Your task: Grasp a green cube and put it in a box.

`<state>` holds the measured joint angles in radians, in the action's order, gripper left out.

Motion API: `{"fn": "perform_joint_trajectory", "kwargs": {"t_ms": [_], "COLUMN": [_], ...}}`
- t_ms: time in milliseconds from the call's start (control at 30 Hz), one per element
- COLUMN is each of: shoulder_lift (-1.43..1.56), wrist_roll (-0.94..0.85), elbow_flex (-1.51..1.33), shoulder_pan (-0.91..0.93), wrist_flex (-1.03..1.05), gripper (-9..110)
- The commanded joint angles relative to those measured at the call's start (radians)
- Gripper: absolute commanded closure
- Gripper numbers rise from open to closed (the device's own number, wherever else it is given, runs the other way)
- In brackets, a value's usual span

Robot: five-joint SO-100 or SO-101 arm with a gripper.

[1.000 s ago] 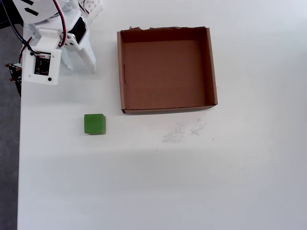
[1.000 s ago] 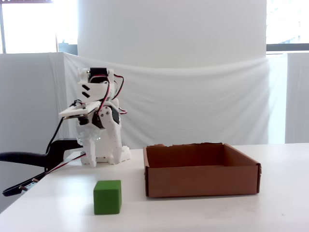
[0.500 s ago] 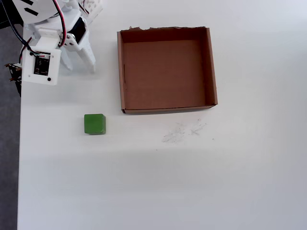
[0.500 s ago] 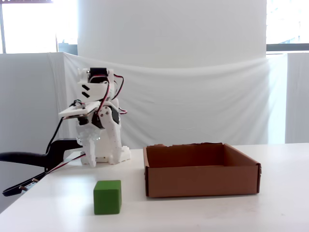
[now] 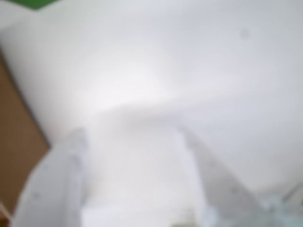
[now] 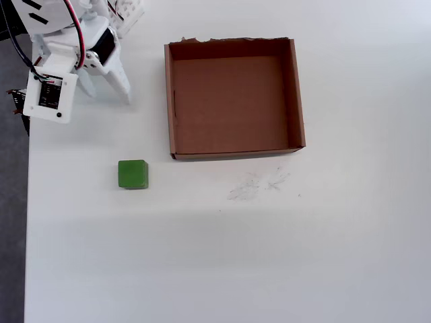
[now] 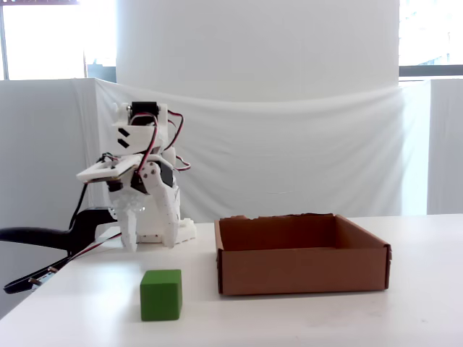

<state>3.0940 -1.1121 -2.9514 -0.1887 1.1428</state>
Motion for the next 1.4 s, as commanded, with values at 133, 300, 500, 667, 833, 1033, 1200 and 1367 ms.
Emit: {"fn": "perform_joint_trajectory", "kwargs": {"t_ms": [133, 300, 500, 667, 833, 1033, 1200, 1367], "shoulder_lift": [-0.348, -0.617, -0.874, -1.052, -1.197, -1.327, -1.399, -1.462], "wrist_roll": [-0.014, -0.037, -0.095, -0.097, -0.097, -0.097, -0.097, -0.094], "elbow_flex": [0.302, 0.523, 0.753, 0.911, 1.029, 1.108, 1.115, 1.081], "shoulder_pan": [0.014, 0.000, 0.003, 0.000, 0.002, -0.008, -0.023, -0.048], "wrist_flex": [-0.143, -0.140, -0.144, -0.173, -0.193, -0.230, -0.282, -0.354], "gripper": [75, 74, 73, 72, 70, 69, 68, 69]}}
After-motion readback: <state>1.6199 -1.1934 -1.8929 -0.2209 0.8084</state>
